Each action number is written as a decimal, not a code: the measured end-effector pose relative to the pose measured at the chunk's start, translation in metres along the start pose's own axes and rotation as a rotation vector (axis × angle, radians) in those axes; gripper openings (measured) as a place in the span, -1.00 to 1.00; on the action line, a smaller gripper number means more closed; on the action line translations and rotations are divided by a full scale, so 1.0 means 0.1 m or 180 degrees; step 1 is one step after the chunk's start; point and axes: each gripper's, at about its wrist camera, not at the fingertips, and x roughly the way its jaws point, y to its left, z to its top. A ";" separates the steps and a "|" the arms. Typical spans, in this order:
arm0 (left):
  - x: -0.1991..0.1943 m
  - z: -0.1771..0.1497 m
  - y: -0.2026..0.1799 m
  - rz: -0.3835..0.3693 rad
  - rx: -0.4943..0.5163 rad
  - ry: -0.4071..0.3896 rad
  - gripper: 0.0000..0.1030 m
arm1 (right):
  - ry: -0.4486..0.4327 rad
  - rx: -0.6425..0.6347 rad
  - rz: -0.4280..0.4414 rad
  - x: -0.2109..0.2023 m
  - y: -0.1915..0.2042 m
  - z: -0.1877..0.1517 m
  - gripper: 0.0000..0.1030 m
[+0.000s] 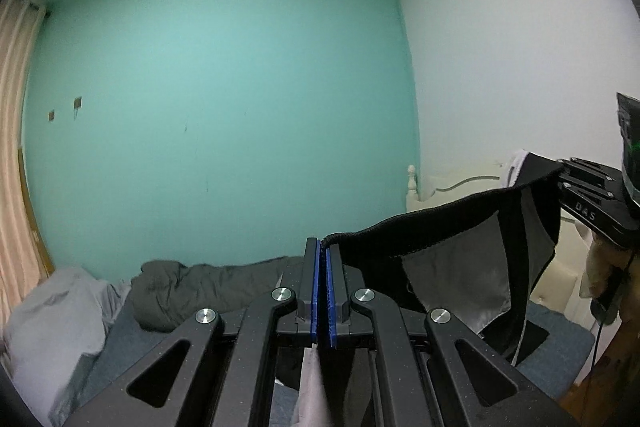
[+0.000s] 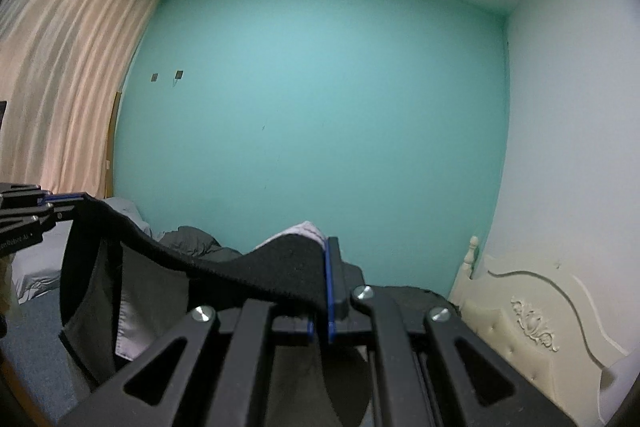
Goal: Fold clothes
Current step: 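Lift the jacket hem up with both tools, holding it spread between them, then lower the jacket with both tools and lay it flat on the bed, then open both tools and release the jacket hem onto the bed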
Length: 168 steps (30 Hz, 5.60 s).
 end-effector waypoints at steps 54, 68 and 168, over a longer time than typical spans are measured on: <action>5.43 -4.37 0.81 0.0069 -0.0524 0.2167 -0.95 | 0.2331 0.0116 0.0198 4.76 0.21 -4.46 -0.93; 6.35 -5.53 0.78 0.0134 -0.0501 0.2572 -0.95 | 0.2775 0.0077 0.0211 5.57 0.39 -5.88 -0.93; 2.29 -6.27 0.87 0.0217 -0.1731 0.2015 0.70 | 0.3181 0.0656 -0.0919 1.79 -1.35 -6.38 -0.98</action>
